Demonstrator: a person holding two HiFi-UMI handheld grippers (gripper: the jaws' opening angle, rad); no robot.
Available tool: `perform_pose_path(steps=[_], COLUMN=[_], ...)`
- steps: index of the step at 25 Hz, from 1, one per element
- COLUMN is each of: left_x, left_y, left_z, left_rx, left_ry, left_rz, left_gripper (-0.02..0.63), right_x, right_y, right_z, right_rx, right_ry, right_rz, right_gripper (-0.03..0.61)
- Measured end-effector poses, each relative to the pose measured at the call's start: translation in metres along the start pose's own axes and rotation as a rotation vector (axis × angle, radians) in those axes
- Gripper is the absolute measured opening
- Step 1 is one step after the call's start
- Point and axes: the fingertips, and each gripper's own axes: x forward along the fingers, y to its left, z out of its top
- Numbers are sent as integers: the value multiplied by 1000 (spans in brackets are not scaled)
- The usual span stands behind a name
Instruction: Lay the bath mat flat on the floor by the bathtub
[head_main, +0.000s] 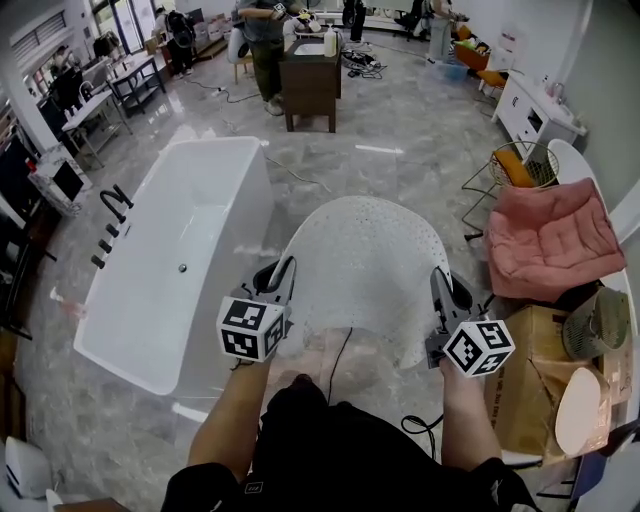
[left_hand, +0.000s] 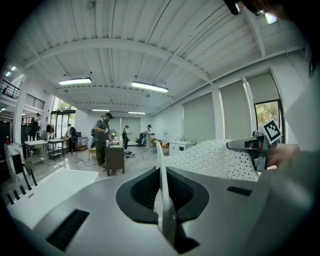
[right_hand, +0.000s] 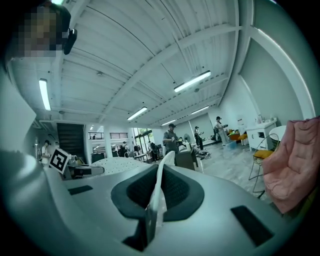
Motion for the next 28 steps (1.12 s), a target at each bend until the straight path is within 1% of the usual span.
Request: perform_pose_path(steps=[7, 13, 19, 24, 28], left_x=[37, 87, 154, 216, 263], left_y=[-3, 24, 76, 135, 187], left_z=[-4, 0, 10, 24, 34], left_rx=[-9, -28, -46, -49, -51], left_ry=[3, -1, -10, 7, 5], left_rz=[-19, -39, -44, -55, -53], left_gripper=[18, 18, 18, 18, 18], right_x=[18, 68, 146, 229, 297], right_y=[-30, -50, -75, -92, -103], right_z=[-9, -3, 1, 13, 19], right_rx=[48, 44, 34, 16, 2], right_ry=[19, 29, 59, 90, 102], right_rz=[-23, -45, -60, -61, -63], right_gripper=[23, 23, 23, 23, 23])
